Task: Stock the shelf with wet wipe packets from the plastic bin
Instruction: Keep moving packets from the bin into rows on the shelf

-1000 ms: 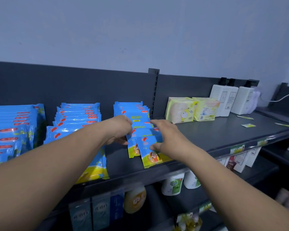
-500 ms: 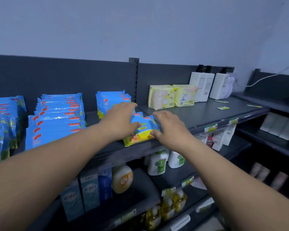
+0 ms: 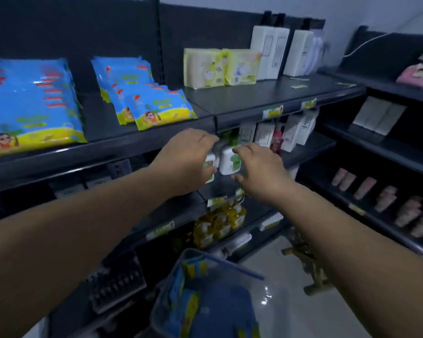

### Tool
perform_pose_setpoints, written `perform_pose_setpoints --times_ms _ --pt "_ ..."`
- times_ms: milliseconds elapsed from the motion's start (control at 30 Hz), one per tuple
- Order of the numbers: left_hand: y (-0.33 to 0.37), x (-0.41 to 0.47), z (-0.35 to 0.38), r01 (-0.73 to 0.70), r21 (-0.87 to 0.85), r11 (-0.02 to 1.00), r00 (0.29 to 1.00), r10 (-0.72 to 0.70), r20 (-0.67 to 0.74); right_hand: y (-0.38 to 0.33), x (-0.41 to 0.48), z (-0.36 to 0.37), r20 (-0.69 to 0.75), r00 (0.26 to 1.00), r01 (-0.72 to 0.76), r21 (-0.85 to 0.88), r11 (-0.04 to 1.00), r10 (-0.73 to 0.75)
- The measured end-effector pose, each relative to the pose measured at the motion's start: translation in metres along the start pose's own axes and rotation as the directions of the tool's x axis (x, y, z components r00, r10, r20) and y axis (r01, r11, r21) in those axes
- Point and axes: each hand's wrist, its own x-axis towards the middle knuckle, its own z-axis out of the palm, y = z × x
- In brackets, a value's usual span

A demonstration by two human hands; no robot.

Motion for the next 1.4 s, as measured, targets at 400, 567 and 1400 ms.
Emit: perform_pose_setpoints --times_ms 400,567,1400 --pt "0.019 -0.064 0.115 0.155 -0.115 0.981 0.935 -0.108 0.339 0.020 -0.074 0.111 0.277 0.947 -0.208 0.150 0.967 0.160" --pt "0.011 -0.095 0.170 0.274 -0.176 0.945 0.854 -0.155 0.496 0.010 -0.096 0.179 0.391 0.899 -0.320 0.280 0.905 0.197" --pt "-0.045 -0.231 0.411 0.808 -0.144 0.571 0.456 -0.453 0.766 -0.077 -0.099 0.456 0.606 0.784 -0.500 0.489 0.714 0.134"
